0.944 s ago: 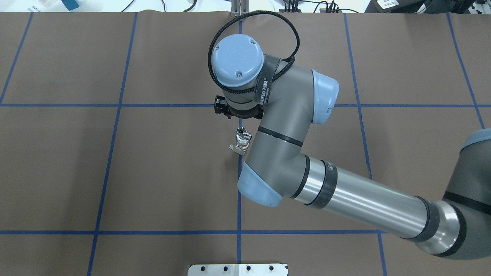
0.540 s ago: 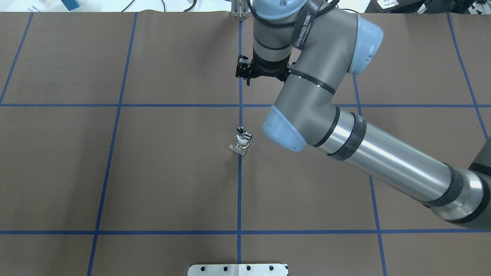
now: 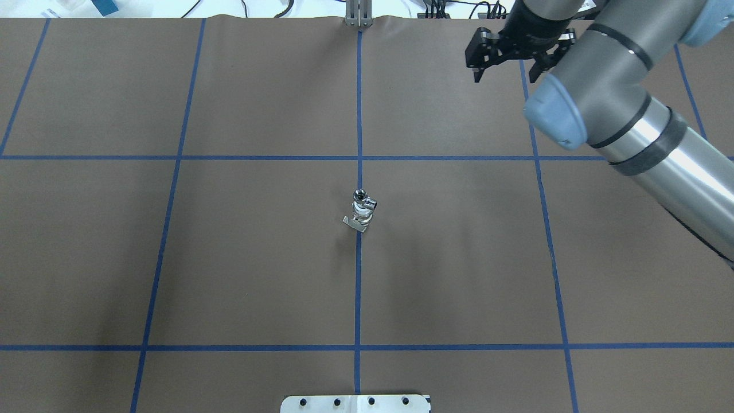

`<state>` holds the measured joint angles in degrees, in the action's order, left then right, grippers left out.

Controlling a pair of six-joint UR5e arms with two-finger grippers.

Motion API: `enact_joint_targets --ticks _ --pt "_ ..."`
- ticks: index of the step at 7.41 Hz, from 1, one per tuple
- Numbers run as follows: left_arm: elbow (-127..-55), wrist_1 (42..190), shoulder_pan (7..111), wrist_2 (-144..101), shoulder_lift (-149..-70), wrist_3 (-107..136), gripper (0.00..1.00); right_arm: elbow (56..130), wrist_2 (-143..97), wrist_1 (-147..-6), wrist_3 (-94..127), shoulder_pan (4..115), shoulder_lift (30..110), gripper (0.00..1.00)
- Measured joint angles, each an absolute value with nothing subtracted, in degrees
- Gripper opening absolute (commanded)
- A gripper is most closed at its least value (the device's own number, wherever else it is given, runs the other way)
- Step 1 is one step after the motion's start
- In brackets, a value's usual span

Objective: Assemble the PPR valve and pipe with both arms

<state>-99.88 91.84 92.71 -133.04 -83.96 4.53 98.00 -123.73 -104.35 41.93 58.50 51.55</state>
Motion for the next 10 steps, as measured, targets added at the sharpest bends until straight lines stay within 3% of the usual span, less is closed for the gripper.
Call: enact_joint_targets --ticks 6,10 --pt "-100.67 89.36 90.54 -132.57 -83.29 -5.09 1.00 99.87 -128.86 -104.06 5.63 75.01 73.49 1.00" --pt "-102.05 89.28 90.68 -134.49 -82.17 -5.20 1.00 99.52 -132.30 -97.19 -3.20 81.83 87.04 1.00"
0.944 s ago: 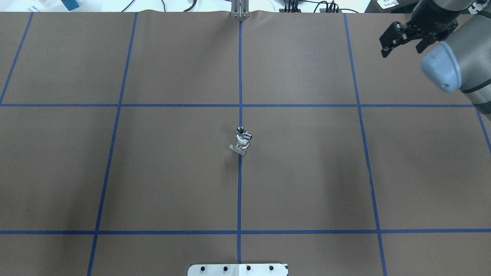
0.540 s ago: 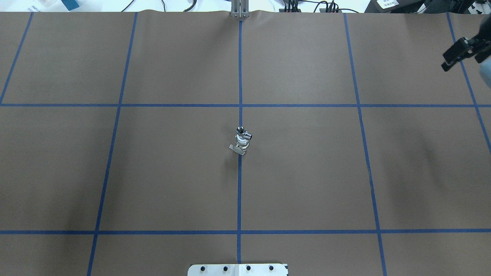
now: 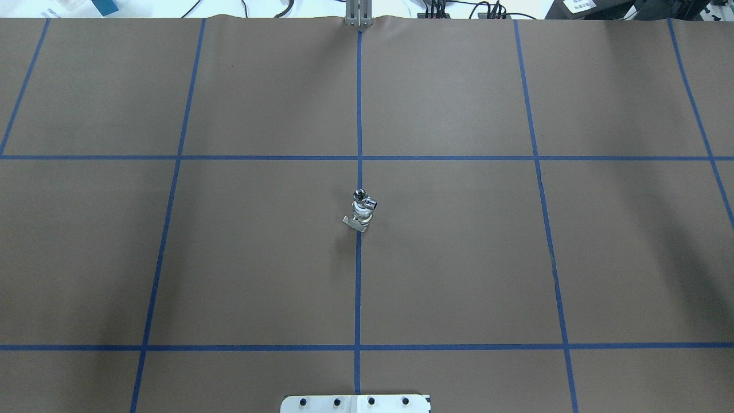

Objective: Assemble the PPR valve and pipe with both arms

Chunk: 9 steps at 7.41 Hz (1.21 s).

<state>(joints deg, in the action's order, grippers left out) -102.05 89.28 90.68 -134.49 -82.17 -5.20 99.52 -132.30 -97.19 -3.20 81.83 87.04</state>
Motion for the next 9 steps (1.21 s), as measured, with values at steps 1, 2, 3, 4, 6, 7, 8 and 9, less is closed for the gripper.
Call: enact_joint_targets --ticks 1,2,3,4,6,7,8,9 --pt "-102.66 89.47 90.73 -134.60 -81.93 -5.37 1.00 99.59 -132.66 -95.73 -3.33 82.68 89.10 1.00" --pt "-102.92 89.76 90.76 -134.64 -81.63 -5.44 1.00 99.65 -132.76 -95.08 -3.67 83.64 90.45 1.00" --pt "-103.07 89.91 90.77 -134.63 -81.37 -5.46 1.00 99.80 -132.81 -94.79 -4.36 85.09 91.52 1.00" --pt "-103.27 89.97 90.79 -134.63 -81.25 -5.45 1.00 99.97 -132.91 -94.65 -5.25 86.74 92.41 1.00" --pt "-103.83 90.00 90.79 -134.70 -80.79 -5.53 1.00 100.08 -133.12 -94.60 -6.21 89.44 93.12 1.00" --pt "-104.27 90.00 90.82 -134.72 -80.23 -5.58 1.00 100.17 -133.05 -94.61 -6.08 89.95 93.39 1.00" --pt "-104.95 90.00 90.85 -134.72 -79.50 -5.61 1.00 100.31 -132.89 -94.59 -5.87 90.16 93.72 1.00" --pt "-105.55 90.00 90.86 -134.68 -78.88 -5.62 1.00 100.48 -132.77 -94.58 -5.78 90.20 93.96 1.00"
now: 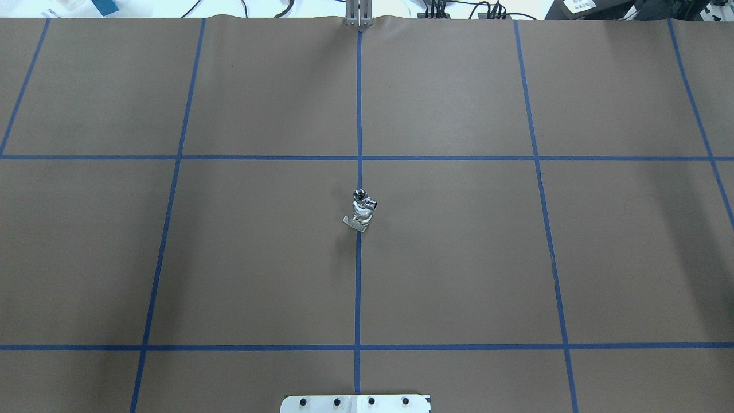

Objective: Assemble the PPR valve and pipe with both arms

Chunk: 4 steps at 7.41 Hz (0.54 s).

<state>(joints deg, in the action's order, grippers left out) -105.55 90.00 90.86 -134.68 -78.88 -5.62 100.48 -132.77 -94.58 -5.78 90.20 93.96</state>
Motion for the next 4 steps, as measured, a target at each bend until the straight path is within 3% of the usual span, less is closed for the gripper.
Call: enact_joint_targets --ticks 4 --pt "-105.91 90.00 90.88 -134.61 -78.33 -5.61 1.00 100.85 -132.65 -94.50 -5.72 90.18 94.13 1.00"
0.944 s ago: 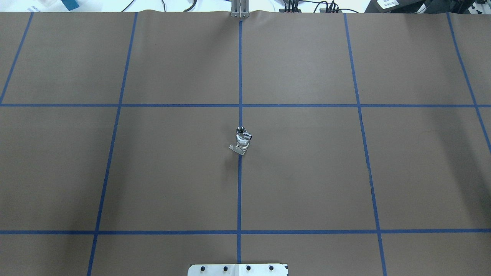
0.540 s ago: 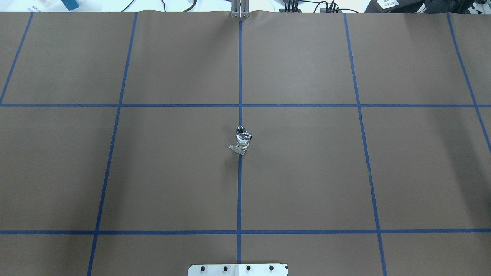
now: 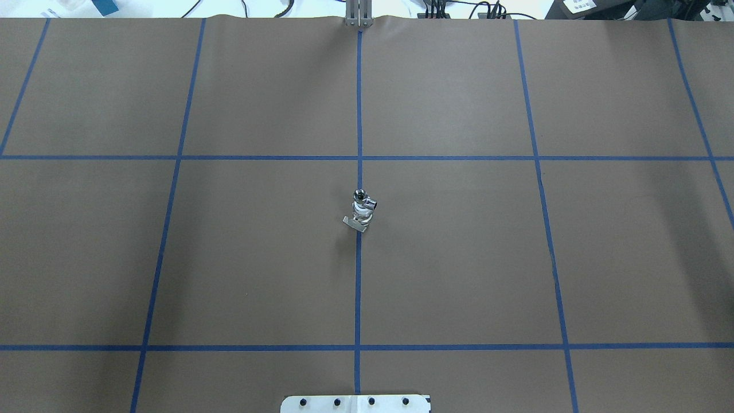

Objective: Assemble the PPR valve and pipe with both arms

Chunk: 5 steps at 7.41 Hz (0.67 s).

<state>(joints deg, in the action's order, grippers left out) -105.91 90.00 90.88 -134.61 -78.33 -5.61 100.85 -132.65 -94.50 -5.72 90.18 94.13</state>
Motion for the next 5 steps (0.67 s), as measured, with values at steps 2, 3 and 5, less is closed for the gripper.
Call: enact_joint_targets --ticks 2,3,5 --pt "-105.91 90.00 90.88 -134.48 -78.31 -5.47 1.00 100.89 -132.65 -94.48 -5.85 90.18 94.12 1.00" --pt "-105.91 90.00 90.88 -134.42 -78.31 -5.31 1.00 100.89 -132.65 -94.48 -5.97 90.18 94.08 1.00" --pt "-105.91 90.00 90.88 -134.39 -78.31 -5.14 1.00 100.90 -132.70 -94.48 -6.09 90.18 93.99 1.00"
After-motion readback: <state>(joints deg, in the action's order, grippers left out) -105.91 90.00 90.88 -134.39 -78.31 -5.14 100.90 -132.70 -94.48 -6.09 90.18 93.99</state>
